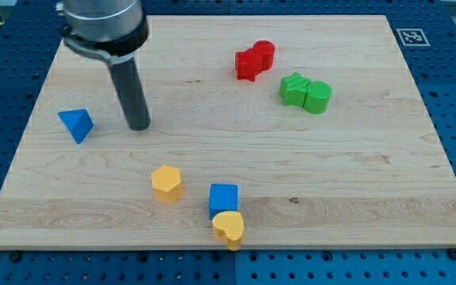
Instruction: Move the arm towards the bottom
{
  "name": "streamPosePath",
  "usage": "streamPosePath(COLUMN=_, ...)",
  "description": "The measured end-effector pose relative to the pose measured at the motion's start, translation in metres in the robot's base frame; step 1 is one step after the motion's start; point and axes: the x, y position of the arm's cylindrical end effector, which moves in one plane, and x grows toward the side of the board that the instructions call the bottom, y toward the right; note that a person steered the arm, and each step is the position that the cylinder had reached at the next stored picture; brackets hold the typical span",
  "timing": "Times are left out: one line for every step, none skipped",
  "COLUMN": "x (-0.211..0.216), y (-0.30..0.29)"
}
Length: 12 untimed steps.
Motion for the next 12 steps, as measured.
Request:
streamPosePath(x=0.004, y=-0.005)
streamPosePath(x=0.02, y=-0.019)
streamPosePath(x=0.046, y=-0.035)
streamPosePath(x=0.048, y=-0.037)
streamPosePath(x=0.056, y=-0.041)
streamPosePath(x=0.062, y=-0.041)
streamPosePath(x=0.096, y=-0.039)
streamPosePath(x=0.109, y=-0.034)
streamPosePath(x=0.117, y=-0.028)
streamPosePath(x=0.137, y=-0.026)
streamPosePath(x=0.146, y=-0.025)
streamPosePath(x=0.165, y=-0.019)
